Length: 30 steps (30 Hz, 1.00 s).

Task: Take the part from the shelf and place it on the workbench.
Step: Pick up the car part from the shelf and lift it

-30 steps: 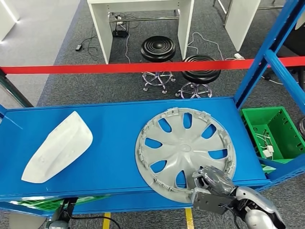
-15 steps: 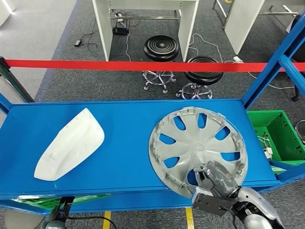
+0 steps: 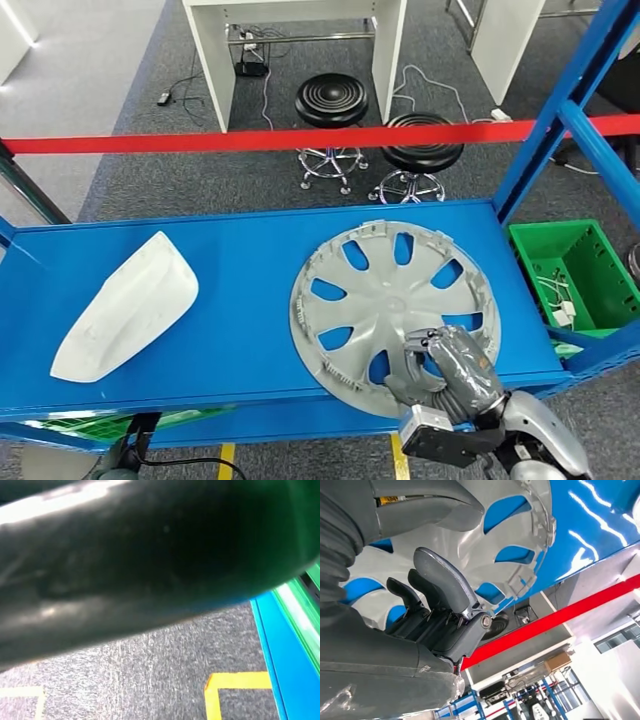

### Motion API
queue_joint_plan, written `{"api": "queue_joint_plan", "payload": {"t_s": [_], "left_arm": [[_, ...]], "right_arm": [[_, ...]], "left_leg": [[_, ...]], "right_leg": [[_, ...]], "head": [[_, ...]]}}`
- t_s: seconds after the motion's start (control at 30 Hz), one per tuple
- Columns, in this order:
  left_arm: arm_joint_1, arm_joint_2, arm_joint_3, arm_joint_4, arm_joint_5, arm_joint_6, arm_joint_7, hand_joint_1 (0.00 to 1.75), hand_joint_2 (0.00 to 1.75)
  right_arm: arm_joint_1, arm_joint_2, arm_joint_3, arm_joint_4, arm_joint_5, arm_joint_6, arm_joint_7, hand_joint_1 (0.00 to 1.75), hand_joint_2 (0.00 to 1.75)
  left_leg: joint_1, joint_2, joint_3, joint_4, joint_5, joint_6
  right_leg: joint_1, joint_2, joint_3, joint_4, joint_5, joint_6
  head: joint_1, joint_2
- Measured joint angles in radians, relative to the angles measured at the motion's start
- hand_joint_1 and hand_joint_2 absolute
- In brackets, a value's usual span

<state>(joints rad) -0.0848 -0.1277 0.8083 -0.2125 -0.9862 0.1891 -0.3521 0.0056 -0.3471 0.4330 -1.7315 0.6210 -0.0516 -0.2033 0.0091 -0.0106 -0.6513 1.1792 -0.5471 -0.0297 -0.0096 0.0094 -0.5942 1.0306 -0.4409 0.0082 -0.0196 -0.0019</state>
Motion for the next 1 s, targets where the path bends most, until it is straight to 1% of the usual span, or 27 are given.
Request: {"api": "queue_joint_plan", "payload": {"t_s": [0.03, 0.07, 0.1, 0.13, 0.17, 0.2, 0.23, 0.27, 0.3, 0.37, 0.4, 0.43, 0.47, 0.53, 0.57, 0.6, 0.63, 0.67, 0.7, 0.73, 0.77, 0.8, 0.87, 0.9, 0.93, 0.97, 1.0], "left_arm": [[0.002, 0.002, 0.000, 0.000, 0.000, 0.000, 0.000, 0.00, 0.00], [0.004, 0.004, 0.000, 0.000, 0.000, 0.000, 0.000, 0.00, 0.00], [0.005, 0.005, 0.000, 0.000, -0.001, 0.000, 0.001, 0.00, 0.00], [0.006, 0.006, 0.000, 0.000, -0.001, 0.000, 0.001, 0.00, 0.00], [0.007, 0.007, 0.000, 0.000, -0.001, 0.000, 0.001, 0.00, 0.00], [0.006, 0.008, 0.000, 0.000, -0.001, 0.000, 0.001, 0.00, 0.00], [0.005, 0.008, 0.000, 0.000, -0.002, 0.001, 0.001, 0.00, 0.00], [0.005, 0.008, 0.000, 0.000, -0.002, 0.001, 0.001, 0.00, 0.00], [0.005, 0.008, 0.000, 0.000, -0.002, 0.001, 0.001, 0.00, 0.00], [0.007, 0.007, 0.000, 0.000, -0.003, 0.001, 0.002, 0.00, 0.00], [0.007, 0.007, 0.000, 0.000, -0.003, 0.001, 0.002, 0.00, 0.00], [0.007, 0.007, 0.000, 0.000, -0.003, 0.001, 0.002, 0.00, 0.00], [0.007, 0.007, 0.000, 0.000, -0.003, 0.001, 0.002, 0.00, 0.00], [0.008, 0.008, 0.000, 0.000, -0.003, 0.001, 0.002, 0.00, 0.00], [0.008, 0.009, 0.000, 0.000, -0.003, 0.001, 0.002, 0.00, 0.00], [0.009, 0.010, 0.000, 0.000, -0.003, 0.001, 0.002, 0.00, 0.00], [0.009, 0.010, 0.000, 0.000, -0.003, 0.001, 0.002, 0.00, 0.00], [0.009, 0.009, 0.000, 0.000, -0.003, 0.001, 0.002, 0.00, 0.00], [0.009, 0.009, 0.000, 0.000, -0.003, 0.001, 0.002, 0.00, 0.00], [0.009, 0.009, 0.000, 0.000, -0.003, 0.001, 0.002, 0.00, 0.00], [0.009, 0.010, 0.000, 0.000, -0.003, 0.002, 0.002, 0.00, 0.00], [0.009, 0.011, 0.000, 0.000, -0.003, 0.002, 0.002, 0.00, 0.00], [0.009, 0.012, 0.000, 0.000, -0.002, 0.003, 0.002, 0.00, 0.00], [0.009, 0.011, 0.000, 0.000, -0.002, 0.003, 0.002, 0.00, 0.00], [0.009, 0.011, 0.000, 0.000, -0.002, 0.004, 0.002, 0.00, 0.00], [0.009, 0.011, 0.000, 0.000, -0.001, 0.004, 0.003, 0.00, 0.00], [0.010, 0.011, 0.000, 0.000, -0.001, 0.004, 0.003, 0.00, 0.00]], "right_arm": [[0.003, 0.002, 0.000, -0.002, 0.000, -0.001, 0.000, 1.29, 1.75], [0.007, 0.003, 0.000, -0.003, 0.000, -0.001, 0.000, 0.86, 1.75], [0.010, 0.004, 0.000, -0.004, -0.001, -0.001, 0.000, 0.42, 1.75], [0.012, 0.005, 0.000, -0.004, -0.001, 0.000, 0.002, 0.06, 1.75], [0.014, 0.006, 0.000, -0.004, 0.000, 0.000, 0.004, 0.00, 1.75], [0.015, 0.007, 0.000, -0.004, 0.001, 0.002, 0.007, 0.00, 1.75], [0.015, 0.008, 0.000, -0.004, 0.002, 0.004, 0.009, 0.00, 1.75], [0.016, 0.008, 0.000, -0.004, 0.003, 0.005, 0.011, 0.00, 1.75], [0.018, 0.008, 0.000, -0.004, 0.003, 0.007, 0.013, 0.00, 1.75], [0.021, 0.010, 0.001, -0.004, 0.003, 0.008, 0.014, 0.00, 1.75], [0.022, 0.010, 0.001, -0.004, 0.003, 0.008, 0.015, 0.00, 1.75], [0.023, 0.011, 0.001, -0.004, 0.003, 0.008, 0.015, 0.00, 1.75], [0.023, 0.011, 0.000, -0.004, 0.003, 0.008, 0.015, 0.00, 1.75], [0.027, 0.011, 0.000, -0.003, 0.003, 0.008, 0.015, 0.00, 1.75], [0.029, 0.011, 0.001, -0.003, 0.003, 0.008, 0.015, 0.00, 1.75], [0.031, 0.011, 0.001, -0.002, 0.003, 0.008, 0.015, 0.00, 1.75], [0.032, 0.011, 0.001, -0.002, 0.003, 0.008, 0.015, 0.00, 1.75], [0.032, 0.011, 0.001, -0.002, 0.003, 0.008, 0.015, 0.00, 1.75], [0.031, 0.011, 0.001, -0.002, 0.003, 0.008, 0.015, 0.00, 1.75], [0.031, 0.011, 0.000, -0.002, 0.003, 0.008, 0.016, 0.00, 1.75], [0.031, 0.011, 0.000, -0.002, 0.003, 0.010, 0.018, 0.00, 1.75], [0.032, 0.011, 0.000, -0.002, 0.004, 0.012, 0.021, 0.00, 1.75], [0.036, 0.011, 0.001, -0.002, 0.005, 0.018, 0.028, 0.00, 1.75], [0.038, 0.011, 0.002, -0.002, 0.005, 0.020, 0.031, 0.00, 1.75], [0.039, 0.012, 0.003, -0.002, 0.005, 0.023, 0.034, 0.00, 1.75], [0.041, 0.012, 0.003, -0.002, 0.007, 0.027, 0.039, 0.00, 1.75], [0.045, 0.012, 0.004, -0.001, 0.010, 0.031, 0.043, 0.00, 1.75]], "left_leg": [[0.000, 0.000, -0.031, 0.065, -0.026, -0.002], [0.000, 0.000, -0.051, 0.107, -0.035, -0.004], [0.000, 0.000, -0.055, 0.112, -0.023, -0.004], [0.001, 0.000, -0.040, 0.077, 0.006, -0.003], [0.001, 0.001, -0.009, 0.013, 0.045, -0.003], [0.002, 0.001, 0.025, -0.058, 0.075, -0.003], [0.003, 0.001, 0.052, -0.116, 0.095, -0.001], [0.003, 0.000, 0.067, -0.151, 0.102, 0.003], [0.002, -0.001, 0.071, -0.163, 0.100, 0.008], [0.002, -0.002, 0.070, -0.167, 0.103, 0.023], [0.004, -0.001, 0.070, -0.169, 0.105, 0.030], [0.006, -0.001, 0.070, -0.170, 0.106, 0.036], [0.007, 0.000, 0.071, -0.171, 0.107, 0.041], [0.006, 0.000, 0.070, -0.171, 0.107, 0.045], [0.005, 0.001, 0.070, -0.171, 0.107, 0.045], [0.005, 0.001, 0.071, -0.170, 0.107, 0.045], [0.005, 0.000, 0.072, -0.170, 0.106, 0.045], [0.005, 0.000, 0.074, -0.170, 0.106, 0.044], [0.005, -0.001, 0.075, -0.170, 0.104, 0.041], [0.003, -0.002, 0.076, -0.169, 0.103, 0.037], [0.002, -0.002, 0.075, -0.168, 0.102, 0.032], [0.001, -0.003, 0.074, -0.168, 0.103, 0.027], [0.002, -0.003, 0.072, -0.171, 0.106, 0.016], [0.003, -0.002, 0.070, -0.167, 0.100, 0.011], [0.003, -0.001, 0.062, -0.147, 0.085, 0.006], [0.003, 0.000, 0.044, -0.107, 0.059, 0.002], [0.003, 0.001, 0.018, -0.047, 0.026, -0.001]], "right_leg": [[0.000, -0.001, 0.000, 0.000, 0.000, -0.001], [0.000, -0.001, 0.000, 0.000, 0.000, -0.002], [0.000, -0.001, 0.000, 0.000, 0.000, -0.002], [-0.001, 0.000, 0.001, 0.000, 0.000, -0.001], [-0.001, 0.000, 0.002, 0.001, -0.001, 0.000], [0.001, 0.000, 0.002, 0.002, -0.001, 0.003], [0.003, 0.001, 0.001, 0.004, -0.002, 0.007], [0.005, 0.002, -0.001, 0.005, -0.002, 0.012], [0.007, 0.003, -0.002, 0.004, -0.001, 0.018], [0.006, 0.003, -0.005, 0.000, 0.001, 0.028], [0.006, 0.002, -0.009, 0.009, -0.007, 0.033], [0.005, 0.001, -0.022, 0.035, -0.025, 0.038], [0.004, 0.000, -0.045, 0.084, -0.053, 0.042], [0.002, -0.001, -0.108, 0.223, -0.115, 0.047], [0.002, -0.002, -0.133, 0.274, -0.130, 0.048], [0.002, -0.002, -0.141, 0.289, -0.126, 0.048], [0.001, -0.002, -0.128, 0.263, -0.103, 0.047], [0.001, -0.002, -0.098, 0.201, -0.068, 0.045], [0.001, -0.001, -0.060, 0.128, -0.039, 0.043], [0.002, -0.001, -0.027, 0.064, -0.018, 0.041], [0.003, 0.001, -0.006, 0.024, -0.009, 0.038], [0.004, 0.002, 0.003, 0.008, -0.010, 0.034], [0.005, 0.003, 0.002, 0.006, -0.007, 0.023], [0.005, 0.003, 0.002, 0.004, -0.005, 0.016], [0.003, 0.003, 0.002, 0.002, -0.003, 0.009], [0.001, 0.002, 0.002, 0.000, -0.002, 0.003], [0.001, 0.001, 0.002, 0.000, -0.002, 0.000]], "head": [[0.000, 0.000], [0.000, 0.000], [0.000, 0.000], [0.000, 0.000], [0.000, 0.000], [0.000, 0.000], [-0.001, 0.000], [-0.001, 0.000], [-0.001, 0.000], [-0.002, 0.000], [0.000, 0.000], [0.003, 0.000], [0.006, 0.000], [0.010, 0.000], [0.010, 0.000], [0.010, 0.000], [0.010, 0.000], [0.010, 0.000], [0.011, 0.000], [0.011, 0.000], [0.010, 0.000], [0.010, 0.000], [0.008, 0.000], [0.007, 0.000], [0.006, 0.000], [0.005, 0.000], [0.003, 0.000]]}}
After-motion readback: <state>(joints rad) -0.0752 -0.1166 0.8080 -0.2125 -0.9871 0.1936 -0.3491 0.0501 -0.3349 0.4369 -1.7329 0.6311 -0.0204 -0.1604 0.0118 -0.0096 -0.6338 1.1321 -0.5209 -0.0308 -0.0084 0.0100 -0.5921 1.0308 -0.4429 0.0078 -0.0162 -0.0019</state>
